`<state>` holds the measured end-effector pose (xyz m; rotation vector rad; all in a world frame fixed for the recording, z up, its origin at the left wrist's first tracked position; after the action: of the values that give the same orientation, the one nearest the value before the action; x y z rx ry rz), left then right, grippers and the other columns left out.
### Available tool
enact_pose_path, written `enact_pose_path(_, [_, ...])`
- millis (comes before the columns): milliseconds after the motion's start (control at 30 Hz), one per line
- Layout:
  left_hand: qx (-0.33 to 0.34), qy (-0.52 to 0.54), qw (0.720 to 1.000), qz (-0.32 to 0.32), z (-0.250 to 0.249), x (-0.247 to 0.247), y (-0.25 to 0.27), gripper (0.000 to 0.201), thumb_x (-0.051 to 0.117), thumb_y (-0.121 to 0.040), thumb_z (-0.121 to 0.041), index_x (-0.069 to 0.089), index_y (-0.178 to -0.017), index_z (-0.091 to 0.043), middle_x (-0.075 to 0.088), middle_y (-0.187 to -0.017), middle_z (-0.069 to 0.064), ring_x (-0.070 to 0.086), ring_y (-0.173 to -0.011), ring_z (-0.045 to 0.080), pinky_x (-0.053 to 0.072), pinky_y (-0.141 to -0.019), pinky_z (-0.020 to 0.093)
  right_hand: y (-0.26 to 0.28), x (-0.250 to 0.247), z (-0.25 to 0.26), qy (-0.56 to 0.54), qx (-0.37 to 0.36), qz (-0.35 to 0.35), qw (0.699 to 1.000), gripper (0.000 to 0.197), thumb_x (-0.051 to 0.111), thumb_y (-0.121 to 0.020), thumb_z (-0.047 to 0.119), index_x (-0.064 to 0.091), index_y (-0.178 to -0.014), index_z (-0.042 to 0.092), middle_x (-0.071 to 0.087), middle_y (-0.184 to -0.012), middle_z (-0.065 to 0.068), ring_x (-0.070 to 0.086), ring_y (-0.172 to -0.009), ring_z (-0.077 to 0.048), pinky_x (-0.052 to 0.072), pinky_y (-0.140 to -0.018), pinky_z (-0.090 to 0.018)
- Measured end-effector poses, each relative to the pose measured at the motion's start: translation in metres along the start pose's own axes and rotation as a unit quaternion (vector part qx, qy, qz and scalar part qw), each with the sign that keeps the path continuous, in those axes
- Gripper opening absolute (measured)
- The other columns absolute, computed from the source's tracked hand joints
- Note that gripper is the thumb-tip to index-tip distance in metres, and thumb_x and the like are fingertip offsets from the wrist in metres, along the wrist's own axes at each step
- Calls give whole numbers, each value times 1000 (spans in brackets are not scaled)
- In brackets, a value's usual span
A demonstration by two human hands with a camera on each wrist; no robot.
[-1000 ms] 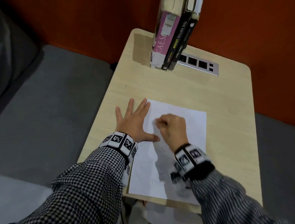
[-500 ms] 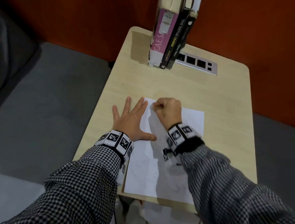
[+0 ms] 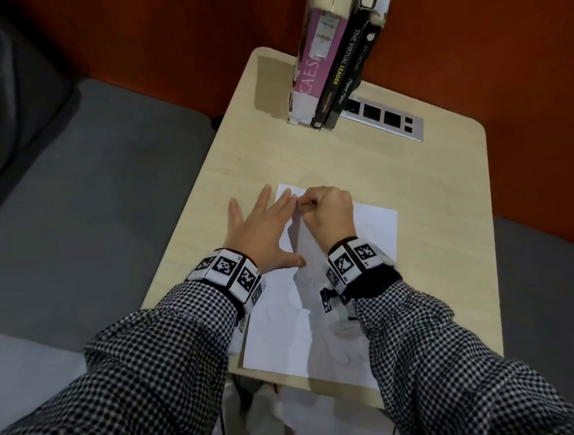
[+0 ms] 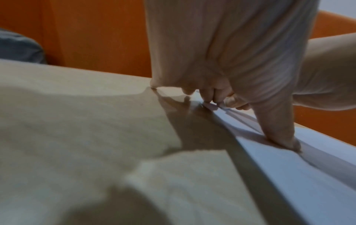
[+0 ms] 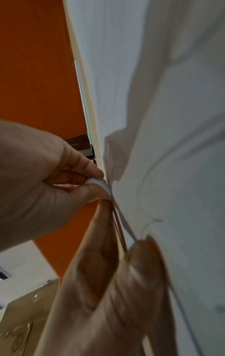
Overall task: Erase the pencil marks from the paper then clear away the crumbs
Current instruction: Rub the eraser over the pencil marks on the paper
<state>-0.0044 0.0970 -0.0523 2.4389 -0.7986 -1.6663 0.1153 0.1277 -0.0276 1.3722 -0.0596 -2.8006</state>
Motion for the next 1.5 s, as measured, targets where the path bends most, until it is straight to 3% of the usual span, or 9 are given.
enact_pose_path(133, [4, -11, 1000, 12, 4, 4, 2, 110, 59, -76, -71, -3, -155, -26, -10, -161, -15, -13, -148, 11, -6, -108, 69, 11, -1, -4, 24, 0, 22, 999, 14, 60, -80, 8, 66, -68, 9, 64, -66, -11, 57, -64, -30, 37, -56, -29])
enact_pose_path(267, [7, -16, 1000, 14, 7, 8, 3, 113, 58, -73, -75, -5, -154, -28, -13, -160, -16, -15, -147, 9, -5, -109, 69, 64, -4, -2, 45, -21, 103, 993, 24, 63, -82, 17, 62, -66, 0, 62, -67, -17, 57, -62, -32, 47, -58, -38])
enact_pose_path(400, [13, -3, 1000, 11, 7, 6, 3, 121, 63, -66, -77, -5, -154, -28, -11, -160, -18, -15, -147, 9, -7, -109, 69, 28, 0, 3, 41, -41, 61, 996, 10, 64, -75, 2, 68, -66, 3, 67, -67, -15, 61, -64, -33, 50, -59, -38])
enact_pose_path(733, [13, 15, 1000, 12, 5, 6, 4, 121, 67, -65, -73, -3, -154, -29, -8, -160, -18, -16, -147, 10, -10, -108, 69, 24, 5, 5, 30, -51, 53, 997, 13, 62, -68, -5, 70, -66, 5, 69, -64, -13, 61, -60, -32, 47, -57, -31])
enact_pose_path(900, [7, -1, 1000, 19, 5, 5, 3, 121, 65, -67, -73, -6, -154, -28, -12, -160, -17, -18, -147, 10, -9, -109, 69, 68, 3, -3, 10, -40, 80, 996, 14, 66, -73, 8, 66, -60, 4, 66, -61, -14, 62, -58, -30, 49, -54, -33])
enact_pose_path(1067, [6, -1, 1000, 20, 5, 6, 4, 123, 65, -64, -76, -6, -154, -29, -12, -160, -18, -18, -147, 10, -9, -108, 68, 18, -2, -2, -8, -22, 18, 1000, 13, 62, -73, -2, 72, -68, 5, 71, -67, -14, 63, -63, -29, 47, -60, -28])
enact_pose_path(1233, [5, -3, 1000, 24, 5, 6, 4, 122, 64, -66, -75, -7, -153, -29, -14, -160, -18, -19, -147, 10, -11, -109, 67, 71, -3, -9, 12, -20, 54, 998, 13, 68, -77, 7, 69, -65, 1, 68, -64, -16, 63, -60, -32, 51, -58, -38])
enact_pose_path(1367, [6, -8, 1000, 23, 5, 7, 4, 121, 64, -67, -75, -7, -153, -28, -14, -160, -17, -18, -147, 11, -9, -108, 68, 34, -9, -12, -12, -6, 12, 1000, 9, 65, -76, 0, 73, -74, 2, 73, -76, -16, 67, -72, -31, 54, -70, -37])
enact_pose_path(1500, [-13, 4, 999, 38, -1, 4, 1, 120, 70, -68, -68, -6, -153, -31, -15, -160, -16, -19, -147, 13, -8, -107, 70, 23, -6, -12, -7, -14, 13, 1000, 15, 61, -75, -4, 73, -72, 6, 72, -72, -12, 65, -69, -28, 53, -66, -35])
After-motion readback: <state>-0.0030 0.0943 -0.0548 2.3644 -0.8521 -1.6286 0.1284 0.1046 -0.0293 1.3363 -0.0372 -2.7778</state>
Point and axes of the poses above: each hand's wrist, its own y-axis away from the middle knuckle, its own x-axis out of the palm, z = x × y, the point moved 4 cm from there along -y, towards the middle knuckle
